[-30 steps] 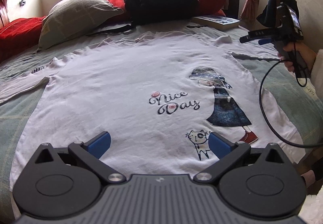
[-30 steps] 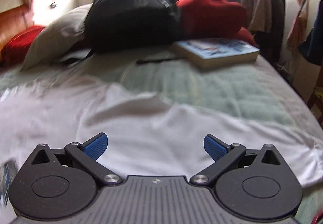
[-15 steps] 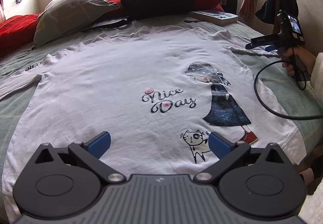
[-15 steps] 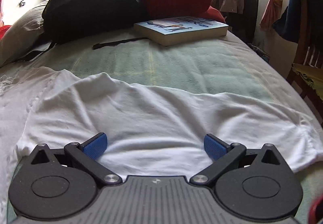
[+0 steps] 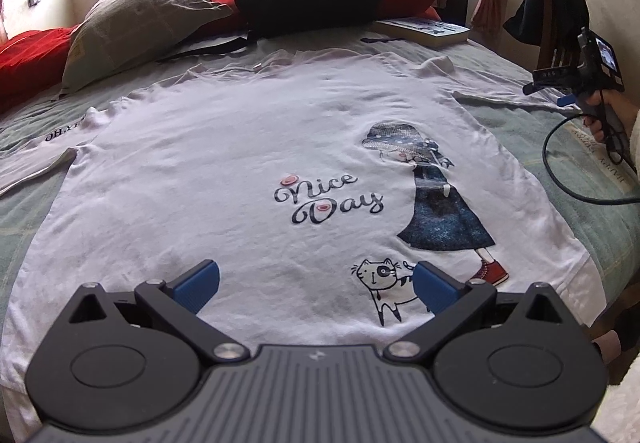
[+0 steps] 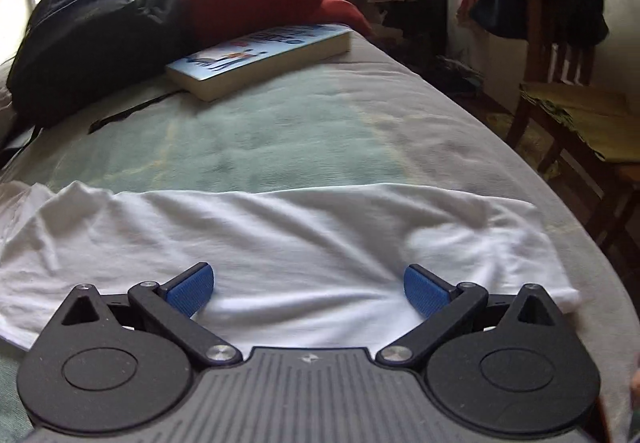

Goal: Fold clothes

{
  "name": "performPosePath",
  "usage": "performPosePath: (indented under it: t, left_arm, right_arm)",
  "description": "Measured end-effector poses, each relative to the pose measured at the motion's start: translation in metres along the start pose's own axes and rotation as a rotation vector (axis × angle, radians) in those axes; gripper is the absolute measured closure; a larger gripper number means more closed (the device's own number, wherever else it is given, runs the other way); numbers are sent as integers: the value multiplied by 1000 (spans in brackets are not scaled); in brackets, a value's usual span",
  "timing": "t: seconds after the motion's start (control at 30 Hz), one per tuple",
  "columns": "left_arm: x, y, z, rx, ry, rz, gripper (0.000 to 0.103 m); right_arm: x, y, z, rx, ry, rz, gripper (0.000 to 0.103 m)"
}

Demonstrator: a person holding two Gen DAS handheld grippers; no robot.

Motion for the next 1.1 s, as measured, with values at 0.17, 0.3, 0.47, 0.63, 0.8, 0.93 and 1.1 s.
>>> performPosePath:
  t: [0.17,0.3,0.47,0.63,0.8,0.93,1.1]
  left_arm:
    - [-7,1,-3,9,1,-11,1]
    - [-9,0,-4,14,-10,-17,1]
    - [0,-4,1,2,-42,-25,1]
    - [24,-13,7,-3,-79,-47,1]
    - [47,-24,12,-6,-99,-73,1]
    - [63,-29,15,-9,-113,-113,1]
    - [79,-26,13,7,-99,-172,1]
  right_arm:
    - [-37,-16,7,-63,-42,-144,0]
    - [-55,-14,-14,-17,-61,-200,0]
    - [-39,-4,-5,-6,-61,-132,0]
    - [35,-5,46,-54,-151,31,0]
    - [109,-4,98,-102,-239,194,0]
    - [169,-1,140,-136,-311,314,0]
    - [257,38,176,-83,-426,367,0]
Point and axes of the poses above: each gripper's, at about its wrist camera, not at the fingertips, and z roughly against the way its jaws point, x to its left, y to its underside, the point moved 8 cm from there along -z, roughly the way its jaws point, and after that the axes turned 13 degrees about z, right-handed, at the moved point
